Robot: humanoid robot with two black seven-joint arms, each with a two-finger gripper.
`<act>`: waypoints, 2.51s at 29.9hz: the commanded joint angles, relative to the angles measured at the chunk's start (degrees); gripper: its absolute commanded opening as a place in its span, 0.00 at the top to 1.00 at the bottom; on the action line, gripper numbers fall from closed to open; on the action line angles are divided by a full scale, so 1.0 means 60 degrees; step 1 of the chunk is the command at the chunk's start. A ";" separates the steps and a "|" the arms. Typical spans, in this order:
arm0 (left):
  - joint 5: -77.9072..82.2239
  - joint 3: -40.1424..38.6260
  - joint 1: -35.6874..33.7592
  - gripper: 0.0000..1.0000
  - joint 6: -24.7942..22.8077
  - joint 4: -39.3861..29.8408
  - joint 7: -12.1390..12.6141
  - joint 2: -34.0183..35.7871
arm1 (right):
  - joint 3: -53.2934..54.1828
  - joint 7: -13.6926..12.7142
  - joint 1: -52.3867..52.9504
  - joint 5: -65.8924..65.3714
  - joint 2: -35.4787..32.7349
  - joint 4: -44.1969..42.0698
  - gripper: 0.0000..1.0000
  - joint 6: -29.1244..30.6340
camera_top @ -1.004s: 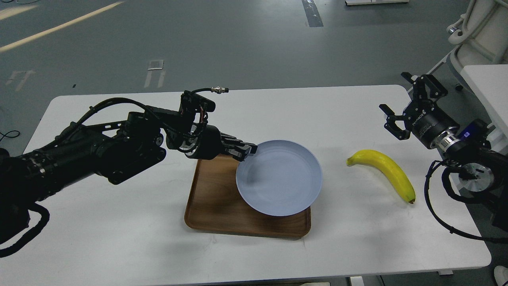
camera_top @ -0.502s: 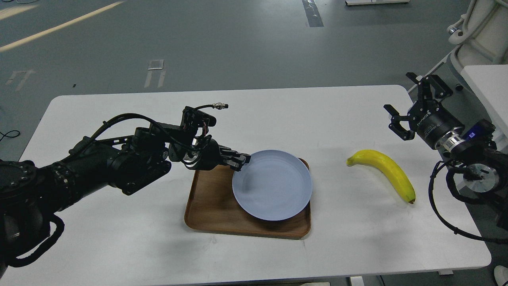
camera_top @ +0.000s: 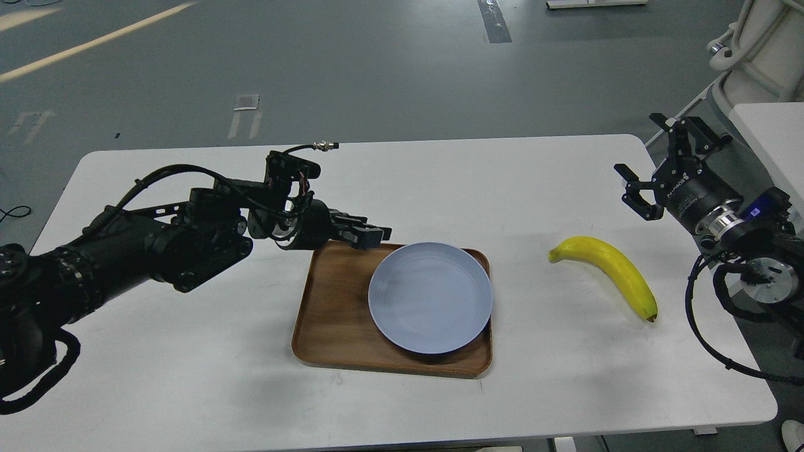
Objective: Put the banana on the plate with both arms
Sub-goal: 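Open the left gripper and withdraw it from the plate, then reach the right gripper to the yellow banana and grasp it, then lift the banana with the right gripper and lower it onto the plate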
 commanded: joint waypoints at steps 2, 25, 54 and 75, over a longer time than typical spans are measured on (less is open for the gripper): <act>-0.4667 -0.0994 -0.0108 0.01 -0.0057 -0.0014 -0.0001 0.0380 | -0.0001 0.0000 0.0011 0.0001 -0.0016 -0.0004 0.00 0.0000; -1.2440 -0.4467 0.3423 0.01 -0.1896 0.0001 -0.0001 0.2183 | -0.0733 0.0000 0.1579 -0.8408 -0.2755 0.2076 0.00 0.0000; -1.2366 -0.4438 0.3437 0.01 -0.1896 -0.0160 -0.0001 0.2080 | -0.5375 0.0000 0.3190 -1.4501 -0.0250 0.0070 0.83 -0.0521; -1.2366 -0.4364 0.3335 0.01 -0.1896 -0.0160 -0.0001 0.2227 | -0.5552 0.0000 0.6455 -1.3976 -0.0269 0.2324 1.00 0.0000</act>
